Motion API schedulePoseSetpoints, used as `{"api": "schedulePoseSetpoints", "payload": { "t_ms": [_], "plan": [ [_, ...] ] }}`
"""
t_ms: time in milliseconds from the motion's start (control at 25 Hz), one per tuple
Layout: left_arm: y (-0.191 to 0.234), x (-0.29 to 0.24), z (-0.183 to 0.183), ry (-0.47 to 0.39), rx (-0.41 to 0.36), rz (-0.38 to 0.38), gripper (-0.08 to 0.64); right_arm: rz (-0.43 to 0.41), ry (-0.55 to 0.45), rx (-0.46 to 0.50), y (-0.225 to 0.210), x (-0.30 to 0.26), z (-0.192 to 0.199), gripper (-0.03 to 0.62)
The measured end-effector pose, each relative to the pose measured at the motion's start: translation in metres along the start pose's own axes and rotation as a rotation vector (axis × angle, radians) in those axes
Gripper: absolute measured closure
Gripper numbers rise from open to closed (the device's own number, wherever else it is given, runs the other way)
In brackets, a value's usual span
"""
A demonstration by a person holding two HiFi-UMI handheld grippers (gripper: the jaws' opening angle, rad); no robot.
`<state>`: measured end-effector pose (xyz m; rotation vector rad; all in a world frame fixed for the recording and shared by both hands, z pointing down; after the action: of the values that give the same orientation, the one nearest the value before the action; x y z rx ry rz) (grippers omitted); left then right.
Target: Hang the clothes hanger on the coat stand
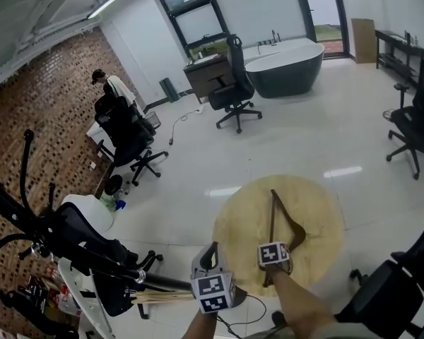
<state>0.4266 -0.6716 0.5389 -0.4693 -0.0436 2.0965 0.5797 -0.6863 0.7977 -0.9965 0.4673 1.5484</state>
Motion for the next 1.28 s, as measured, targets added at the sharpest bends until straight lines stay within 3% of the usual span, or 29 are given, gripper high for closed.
{"api": "schedulePoseSetpoints", "payload": {
  "t_ms": [280, 520, 840, 1080, 1280],
  "plan": [
    [0.012, -0.019, 0.006, 0.024, 0.014, -0.024, 0.538, 0.016, 0.12, 0.042, 0.001, -0.035, 0.011, 0.413],
    [0.009, -0.041, 0.005, 0.036, 0.024, -0.026, 0.538, 0.042, 0.139, 0.068, -0.011, -0.05, 0.0, 0.414],
    [0.008, -0.029, 0.005, 0.024, 0.022, -0.009, 0.538, 0.059, 0.163, 0.029, -0.018, -0.037, 0.016, 0.524],
    [-0.003, -0.031, 0.0, 0.014, 0.03, 0.022, 0.538, 0.109, 0.144, 0.168, -0.033, -0.016, 0.022, 0.548],
    [-0.004, 0.012, 0.002, -0.037, 0.032, 0.04, 0.538, 0.169, 0.09, 0.294, -0.02, 0.024, 0.052, 0.549]
  ]
}}
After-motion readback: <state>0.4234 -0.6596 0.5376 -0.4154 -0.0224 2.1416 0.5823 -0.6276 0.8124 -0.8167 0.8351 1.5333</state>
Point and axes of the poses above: the fingertips, and each gripper's own axes: x backward along the fingers, y to its left, z out of its underside, the point moved 3 cm from there along x, backward along the fingers, and after that the axes turned 1 degree about -x, right-handed, at the moved point
